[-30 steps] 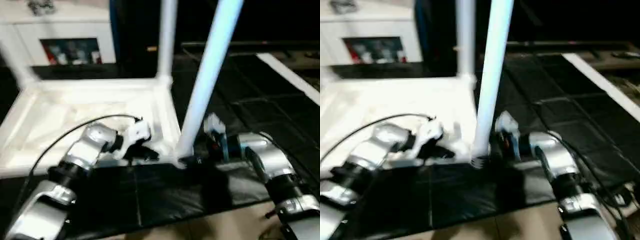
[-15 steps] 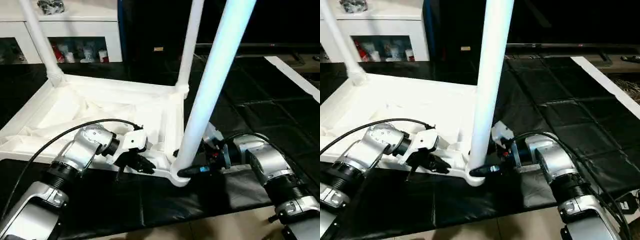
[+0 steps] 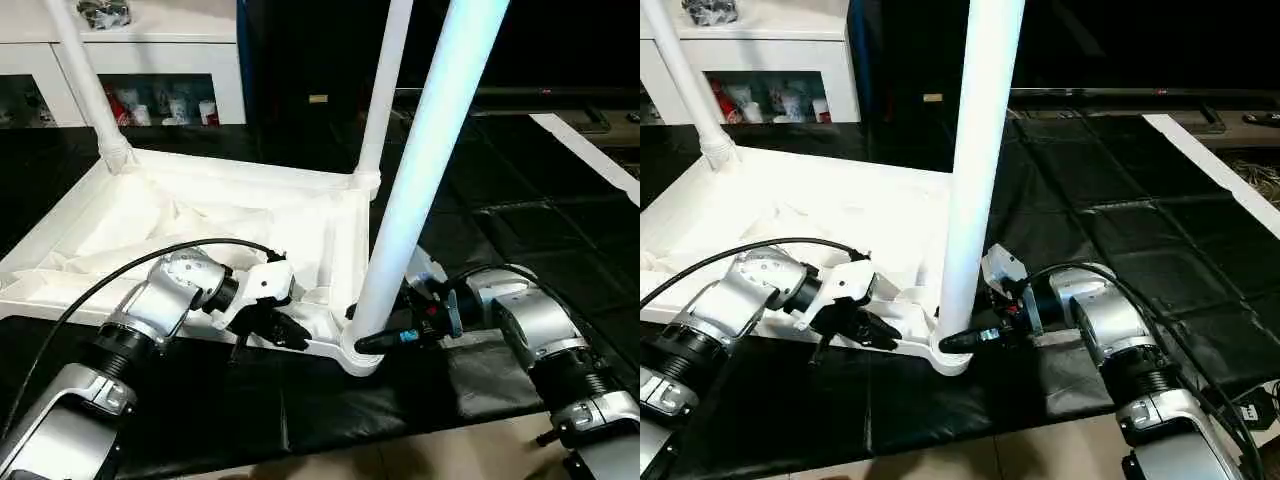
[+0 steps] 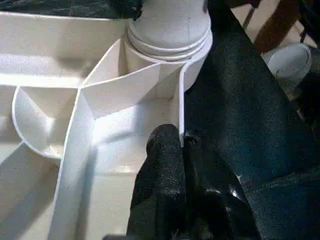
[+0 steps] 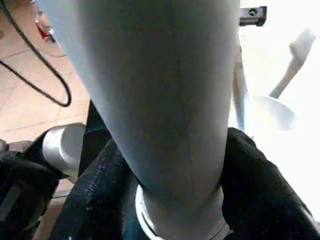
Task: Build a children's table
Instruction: Rotate leg to tighten
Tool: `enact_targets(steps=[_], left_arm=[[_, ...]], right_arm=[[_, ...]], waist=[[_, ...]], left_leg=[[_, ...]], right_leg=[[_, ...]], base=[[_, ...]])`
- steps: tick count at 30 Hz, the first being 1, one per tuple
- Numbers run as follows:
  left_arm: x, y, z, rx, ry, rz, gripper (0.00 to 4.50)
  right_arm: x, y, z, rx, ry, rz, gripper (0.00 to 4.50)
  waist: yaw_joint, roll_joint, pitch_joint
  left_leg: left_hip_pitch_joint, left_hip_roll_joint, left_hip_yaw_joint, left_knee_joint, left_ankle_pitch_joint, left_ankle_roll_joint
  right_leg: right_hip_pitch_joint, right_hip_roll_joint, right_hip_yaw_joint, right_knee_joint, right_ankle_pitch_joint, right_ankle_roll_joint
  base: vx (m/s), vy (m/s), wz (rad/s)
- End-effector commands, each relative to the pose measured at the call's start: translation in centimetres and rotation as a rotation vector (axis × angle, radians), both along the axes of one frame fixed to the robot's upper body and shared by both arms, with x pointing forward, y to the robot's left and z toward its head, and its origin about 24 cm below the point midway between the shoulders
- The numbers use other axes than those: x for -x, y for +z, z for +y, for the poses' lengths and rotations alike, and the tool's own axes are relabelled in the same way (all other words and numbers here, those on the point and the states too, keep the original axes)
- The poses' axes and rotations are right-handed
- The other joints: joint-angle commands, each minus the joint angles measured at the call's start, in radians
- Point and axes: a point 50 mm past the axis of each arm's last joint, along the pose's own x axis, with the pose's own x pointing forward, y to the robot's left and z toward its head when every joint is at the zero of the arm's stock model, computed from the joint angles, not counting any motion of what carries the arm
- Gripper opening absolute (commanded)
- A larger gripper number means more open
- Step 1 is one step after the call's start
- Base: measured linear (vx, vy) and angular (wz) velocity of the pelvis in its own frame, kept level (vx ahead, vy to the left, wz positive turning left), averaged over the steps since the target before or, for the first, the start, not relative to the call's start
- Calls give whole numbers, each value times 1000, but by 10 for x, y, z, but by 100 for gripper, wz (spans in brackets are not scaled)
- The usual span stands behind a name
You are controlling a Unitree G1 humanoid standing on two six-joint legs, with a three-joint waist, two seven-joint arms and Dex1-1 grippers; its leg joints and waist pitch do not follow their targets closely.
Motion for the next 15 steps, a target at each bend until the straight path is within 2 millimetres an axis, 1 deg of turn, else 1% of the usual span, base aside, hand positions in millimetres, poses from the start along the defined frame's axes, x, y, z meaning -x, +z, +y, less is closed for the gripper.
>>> enact_targets(steps=[1,2,3,4,5,6,7,8,9,10,11,12,13,14,15], left_arm=[[1,-4,-13,31,31,0,0],[-4,-4,-18,56,88,-13,0],[-4,-4,-18,56,88,-13,0],[-8,-4,-24,69,142,-27,0],[-8,-4,-24,71,148,-29,0],[-10,-4,-27,76,175,-36,0],[-13,-4,-31,82,222,-43,0],[-20,-1,-41,107,304,-44,0],[-26,1,-52,137,401,-33,0],[-28,2,-56,144,428,-27,0],[-29,3,-60,154,451,-29,0],[-30,3,-62,161,468,-32,0],[-33,5,-69,180,505,-31,0],[-36,7,-77,202,554,-32,0],[-36,7,-77,203,556,-33,0]], right_arm=[[-1,-2,5,-39,-54,41,211],[-5,-2,10,-55,-122,45,211],[-5,-2,10,-55,-122,45,211],[-9,-3,15,-59,-190,32,210],[-10,-4,16,-60,-199,30,208],[-12,-4,19,-61,-234,23,208],[-16,-6,24,-53,-302,24,207],[-24,-8,33,-51,-407,39,206],[-33,-11,44,-42,-527,66,206],[-35,-11,48,-39,-558,73,206],[-38,-12,52,-29,-586,71,206],[-39,-12,55,-22,-604,68,206],[-43,-10,62,-27,-632,63,206],[-47,-8,70,-29,-670,62,206],[-48,-8,70,-29,-672,62,206]], waist=[[0,0,-61],[-1,0,-59],[-2,-1,-58],[-4,1,-55],[-6,-1,-53],[-8,-4,-53],[-12,-1,-54],[-21,-5,-54],[-23,-2,-55],[-36,-2,-55],[-41,-2,-58],[-44,-3,-57],[-51,-5,-59],[-56,-5,-62],[-57,-5,-64]], left_leg=[[-8,20,9,-62,-153,43],[-8,19,8,-63,-171,38],[-8,17,8,-64,-176,34],[-5,17,6,-66,-195,24],[-2,14,5,-66,-222,18],[-2,13,5,-67,-227,18],[-5,13,2,-68,-214,12],[-5,11,3,-67,-213,6],[-6,10,0,-68,-207,2],[-12,9,-3,-69,-200,-14],[-12,6,-4,-67,-201,-13],[-12,6,-4,-67,-202,-6],[-16,5,-2,-64,-193,5],[-14,4,1,-62,-178,14],[-14,3,2,-59,-168,19]], right_leg=[[59,-52,50,-63,-262,-195],[59,-54,49,-68,-304,-183],[59,-53,49,-71,-326,-173],[55,-54,49,-77,-375,-156],[53,-55,46,-85,-439,-134],[54,-55,46,-89,-466,-120],[54,-56,47,-87,-474,-109],[52,-54,46,-88,-478,-103],[54,-54,44,-88,-480,-101],[56,-54,41,-85,-486,-101],[59,-54,39,-87,-488,-95],[57,-54,39,-91,-484,-95],[58,-52,41,-87,-452,-104],[57,-52,43,-86,-413,-120],[58,-51,43,-83,-386,-132]], base=[[0,0,0],[0,0,0],[0,0,0],[0,0,0],[0,0,0],[0,0,0],[0,0,0],[0,0,0],[0,0,0],[0,0,0],[0,0,0],[0,0,0],[0,0,0],[0,0,0],[0,0,0]])
